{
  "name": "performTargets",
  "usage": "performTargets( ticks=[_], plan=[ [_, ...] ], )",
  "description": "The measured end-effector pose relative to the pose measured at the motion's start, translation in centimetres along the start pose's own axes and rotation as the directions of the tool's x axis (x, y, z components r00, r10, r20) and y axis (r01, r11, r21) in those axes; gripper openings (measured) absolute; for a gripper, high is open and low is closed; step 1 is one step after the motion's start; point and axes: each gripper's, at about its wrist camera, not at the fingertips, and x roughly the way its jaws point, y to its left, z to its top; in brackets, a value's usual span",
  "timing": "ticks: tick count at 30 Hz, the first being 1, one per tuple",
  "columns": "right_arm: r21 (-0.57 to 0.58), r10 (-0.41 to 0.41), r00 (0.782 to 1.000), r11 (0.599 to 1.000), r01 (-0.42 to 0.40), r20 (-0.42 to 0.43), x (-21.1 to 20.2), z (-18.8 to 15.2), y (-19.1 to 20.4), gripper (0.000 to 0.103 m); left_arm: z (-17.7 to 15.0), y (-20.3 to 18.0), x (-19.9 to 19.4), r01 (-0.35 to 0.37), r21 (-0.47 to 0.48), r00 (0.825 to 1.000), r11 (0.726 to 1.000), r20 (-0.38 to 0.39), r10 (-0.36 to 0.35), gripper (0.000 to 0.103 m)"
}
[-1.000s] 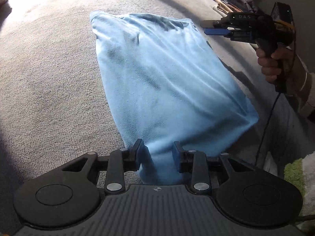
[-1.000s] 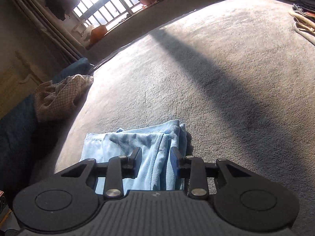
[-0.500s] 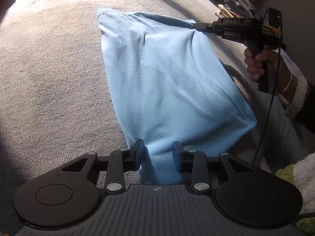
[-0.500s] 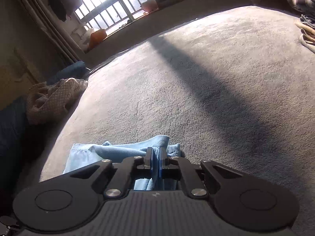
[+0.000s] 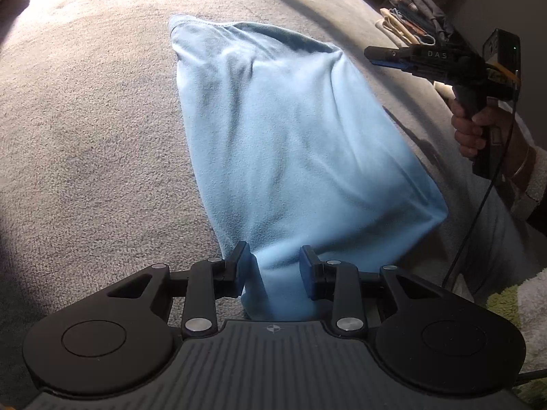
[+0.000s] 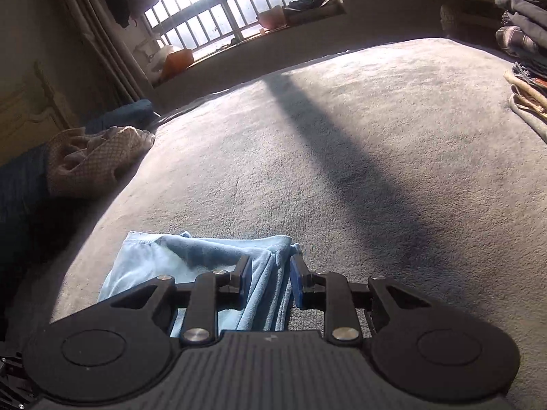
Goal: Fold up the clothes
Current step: 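Pinch the shirt edge with the right gripper while the left gripper presses the fold, then open both grippers and lift them off the folded light-blue shirt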
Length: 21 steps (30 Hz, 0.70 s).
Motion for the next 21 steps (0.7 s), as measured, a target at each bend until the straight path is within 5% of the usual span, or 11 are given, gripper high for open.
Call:
performTargets(
  ticks=[3,6,11,16,21],
  plan=[
    [-0.188,0.109,0.988,0.974,-0.128,-0.110,-0.7,-2.6,3.4,0.024,0.0,0.1,0.0,-0.003,-0.008,1.000,1.000,0.004,0.003,0.032],
    [-0.339,-0.049,0.979,0.941,-0.020,-0.195,-0.2,-4.9,3.9,0.021,0.1,0.1,0.0,-0.008,-0.013,1.000,1.000,0.009,0.008,0.032],
    [-0.307,-0.158,0.981,0.945,0.117,-0.112,-2.8,-4.2,2.6,0.021,0.2,-0.3,0.1,-0.024,-0.007,0.999,1.000,0.022,0.025,0.032],
    [-0.362,0.059,0.986,0.926,-0.111,-0.154,-4.1,-4.8,5.8,0.021,0.2,-0.7,0.2,-0.042,0.001,0.999,0.999,0.034,0.042,0.032],
    [-0.358,0.060,0.922,0.910,-0.208,-0.382,-2.9,-8.3,4.6,0.020,0.2,-1.1,0.3,-0.059,0.009,0.997,0.998,0.047,0.058,0.032]
  ],
)
